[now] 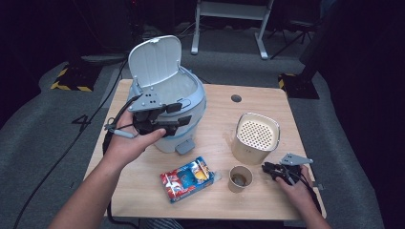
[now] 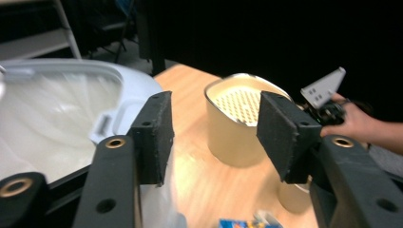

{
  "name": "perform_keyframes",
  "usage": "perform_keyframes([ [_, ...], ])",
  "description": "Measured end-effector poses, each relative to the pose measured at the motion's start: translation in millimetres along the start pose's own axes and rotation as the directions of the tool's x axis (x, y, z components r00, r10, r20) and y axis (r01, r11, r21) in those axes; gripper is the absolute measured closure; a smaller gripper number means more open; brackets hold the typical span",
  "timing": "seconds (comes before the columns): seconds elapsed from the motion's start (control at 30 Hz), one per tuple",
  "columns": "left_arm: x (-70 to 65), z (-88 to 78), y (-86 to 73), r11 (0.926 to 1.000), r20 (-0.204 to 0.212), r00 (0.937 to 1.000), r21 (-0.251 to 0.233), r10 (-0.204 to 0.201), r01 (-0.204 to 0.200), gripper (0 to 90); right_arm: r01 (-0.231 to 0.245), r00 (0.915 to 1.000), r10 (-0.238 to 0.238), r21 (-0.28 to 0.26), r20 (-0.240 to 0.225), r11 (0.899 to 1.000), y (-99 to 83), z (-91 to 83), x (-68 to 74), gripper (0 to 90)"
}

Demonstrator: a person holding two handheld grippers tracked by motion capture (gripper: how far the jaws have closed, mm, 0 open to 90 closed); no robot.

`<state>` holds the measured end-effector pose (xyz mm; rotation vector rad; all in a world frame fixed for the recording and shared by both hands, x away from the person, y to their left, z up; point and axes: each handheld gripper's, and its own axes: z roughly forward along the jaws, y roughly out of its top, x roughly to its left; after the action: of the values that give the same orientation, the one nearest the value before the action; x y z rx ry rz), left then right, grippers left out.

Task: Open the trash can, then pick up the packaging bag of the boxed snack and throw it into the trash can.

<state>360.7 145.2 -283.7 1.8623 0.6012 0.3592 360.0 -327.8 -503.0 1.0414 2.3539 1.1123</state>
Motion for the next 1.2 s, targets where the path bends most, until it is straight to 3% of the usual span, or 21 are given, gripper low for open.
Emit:
perform_keyframes([
  [0.2,-8.5,-3.4,-14.5,0.9999,0.014,0.9999,0.009,0.009,-0.009,44.7,-0.001,1.0000,0.001,0.001,-0.004,1.000,0.0,-0.1,-0.2,74.9],
  [0.23,-12.6,-3.0,-24.2,0.9997,0.026,0.9995,0.020,0.016,-0.016,44.6,0.000,1.0000,0.000,0.000,-0.005,1.000,0.0,0.0,-0.1,74.7],
  [0.33,-15.1,-0.7,-32.5,0.9995,0.036,0.9992,0.028,0.014,-0.015,44.1,0.004,1.0000,-0.004,0.000,-0.005,1.000,0.0,0.1,0.0,74.1],
  [0.5,-18.3,15.5,-64.6,0.9954,0.069,0.9971,0.093,-0.033,0.026,43.4,0.007,1.0000,-0.007,-0.001,-0.002,1.000,0.0,0.2,0.5,69.8],
  [0.63,-14.4,32.4,-96.5,0.9892,0.075,0.9941,0.129,-0.079,0.069,44.5,0.007,1.0000,-0.007,0.000,-0.002,1.000,0.0,0.1,0.5,69.0],
  [0.67,-14.4,32.4,-96.5,0.9892,0.075,0.9941,0.129,-0.079,0.069,44.6,0.007,1.0000,-0.007,0.000,-0.002,1.000,0.0,0.1,0.5,69.0],
  [0.83,-4.3,47.6,-130.1,0.9831,0.045,0.9924,0.149,-0.115,0.107,48.9,0.008,1.0000,-0.008,0.000,-0.004,1.000,0.0,0.2,0.5,68.1],
  [1.0,2.4,59.3,-150.8,0.9730,0.050,0.9874,0.184,-0.150,0.139,52.0,0.007,0.9999,-0.007,0.000,-0.008,1.000,0.5,0.7,-0.3,67.5],
  [1.2,6.5,67.2,-165.7,0.9707,0.047,0.9849,0.183,-0.167,0.156,53.5,0.020,0.9998,-0.020,0.000,-0.005,1.000,0.2,0.6,1.5,65.0],
])
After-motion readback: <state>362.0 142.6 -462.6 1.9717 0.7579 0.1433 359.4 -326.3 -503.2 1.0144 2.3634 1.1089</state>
